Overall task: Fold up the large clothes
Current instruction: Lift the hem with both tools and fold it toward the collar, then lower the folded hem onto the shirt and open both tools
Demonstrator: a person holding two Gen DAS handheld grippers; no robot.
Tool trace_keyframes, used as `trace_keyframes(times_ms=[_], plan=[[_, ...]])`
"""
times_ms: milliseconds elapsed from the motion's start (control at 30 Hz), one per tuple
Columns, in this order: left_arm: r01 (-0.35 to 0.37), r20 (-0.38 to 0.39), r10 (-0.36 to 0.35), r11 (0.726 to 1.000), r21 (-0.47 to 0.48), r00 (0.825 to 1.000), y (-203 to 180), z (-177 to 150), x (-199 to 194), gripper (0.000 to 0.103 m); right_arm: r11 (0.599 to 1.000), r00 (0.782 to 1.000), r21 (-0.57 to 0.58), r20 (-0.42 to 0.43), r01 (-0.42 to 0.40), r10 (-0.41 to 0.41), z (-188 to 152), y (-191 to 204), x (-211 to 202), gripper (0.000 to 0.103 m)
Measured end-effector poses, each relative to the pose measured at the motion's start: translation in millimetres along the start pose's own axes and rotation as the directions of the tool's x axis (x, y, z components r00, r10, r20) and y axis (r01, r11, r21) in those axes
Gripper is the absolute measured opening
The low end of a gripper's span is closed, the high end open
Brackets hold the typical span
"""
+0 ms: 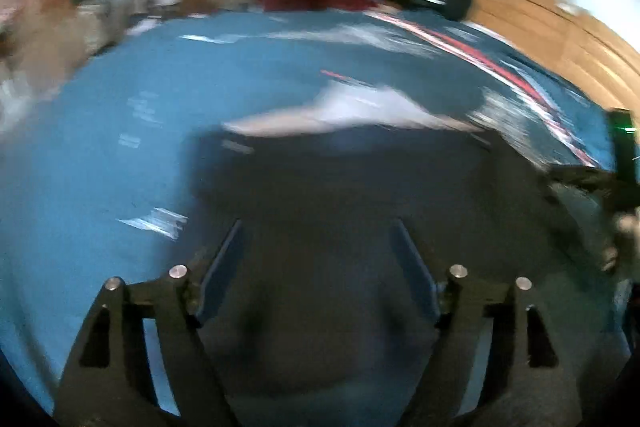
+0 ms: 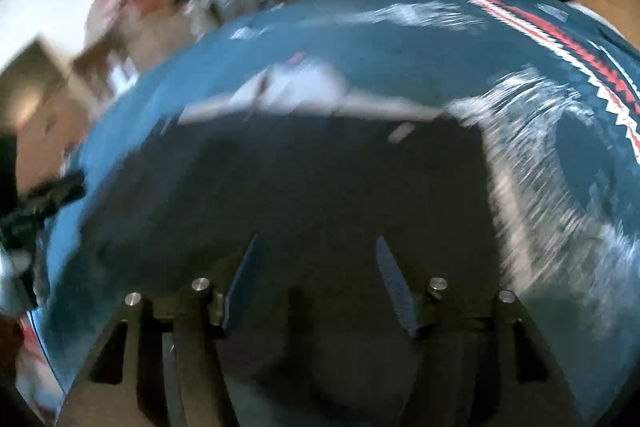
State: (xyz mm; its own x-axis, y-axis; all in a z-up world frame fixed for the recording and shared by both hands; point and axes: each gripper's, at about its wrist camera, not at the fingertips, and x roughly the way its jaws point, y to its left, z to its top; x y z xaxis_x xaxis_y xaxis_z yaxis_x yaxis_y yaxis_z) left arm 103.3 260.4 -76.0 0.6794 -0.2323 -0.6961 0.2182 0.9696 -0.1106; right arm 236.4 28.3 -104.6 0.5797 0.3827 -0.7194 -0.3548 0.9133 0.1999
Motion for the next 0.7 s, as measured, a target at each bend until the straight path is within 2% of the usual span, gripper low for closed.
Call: trace_keyframes(times_ms=[67,133,233,267,367,433,467,500,533,567,633,700], plan=[[0.003,-0.088,-0.004,1.0,-0.009,0.996,-10.6,-21.6,24.9,0.077,0.998,0.999,-0.069,-0.033,0.015,-0.017,-25.0,33.4,10.4,0.065],[-0.06,-0.164,0.058,0.998,-0.005,0.985,-5.9,-39.7,48.6,0.077,0.992,0.995,-0.112,-0.075,0.049,-0.058,-46.3,50.3,27.4,0.069],[-0.048,-0.132,0.041,0.998,-0.048,0.99,5.6,-36.9,37.4,0.075,0.989,0.994,-0.134,-0.081,0.067,-0.079,-53.2,56.3,34.2,0.068],[-0.049,-0.099,0.042,0.996,-0.071,0.994,12.4,-32.9,26.1,0.075,0.99,0.994,-0.126,-0.082,0.068,-0.079,-49.9,53.6,29.4,0.067],[-0.091,-0.04,0.085,0.981,-0.172,0.996,52.4,-36.2,0.5,0.078,0.991,0.993,-0.076,-0.03,0.11,-0.113,-49.8,33.8,6.3,0.067],[-0.169,-0.075,0.155,0.953,-0.251,0.985,88.0,-50.4,-0.1,0.081,0.989,0.988,-0.008,-0.052,0.147,-0.147,-56.0,2.5,-0.4,0.067],[-0.204,-0.126,0.174,0.93,-0.305,0.977,114.1,-63.2,5.5,0.081,0.986,0.984,0.023,-0.073,0.163,-0.16,-60.3,-12.2,-0.4,0.067],[-0.178,-0.126,0.142,0.921,-0.346,0.982,127.3,-71.0,7.1,0.078,0.986,0.984,0.043,-0.089,0.16,-0.156,-64.4,-21.5,1.2,0.067],[-0.118,-0.084,0.092,0.911,-0.394,0.992,137.9,-74.1,2.8,0.078,0.99,0.987,0.064,-0.106,0.126,-0.119,-67.5,-29.5,3.1,0.067],[-0.125,-0.087,0.098,0.911,-0.392,0.991,137.2,-71.3,0.4,0.078,0.991,0.988,0.064,-0.106,0.116,-0.109,-65.0,-31.5,1.5,0.067],[-0.207,-0.117,0.178,0.922,-0.328,0.977,118.0,-61.9,-4.9,0.078,0.99,0.987,0.052,-0.101,0.132,-0.126,-57.7,-29.5,-4.4,0.068],[-0.193,-0.078,0.178,0.942,-0.274,0.981,88.1,-53.7,-16.5,0.078,0.989,0.991,0.07,-0.036,0.133,-0.131,-52.3,-23.3,-21.0,0.07]])
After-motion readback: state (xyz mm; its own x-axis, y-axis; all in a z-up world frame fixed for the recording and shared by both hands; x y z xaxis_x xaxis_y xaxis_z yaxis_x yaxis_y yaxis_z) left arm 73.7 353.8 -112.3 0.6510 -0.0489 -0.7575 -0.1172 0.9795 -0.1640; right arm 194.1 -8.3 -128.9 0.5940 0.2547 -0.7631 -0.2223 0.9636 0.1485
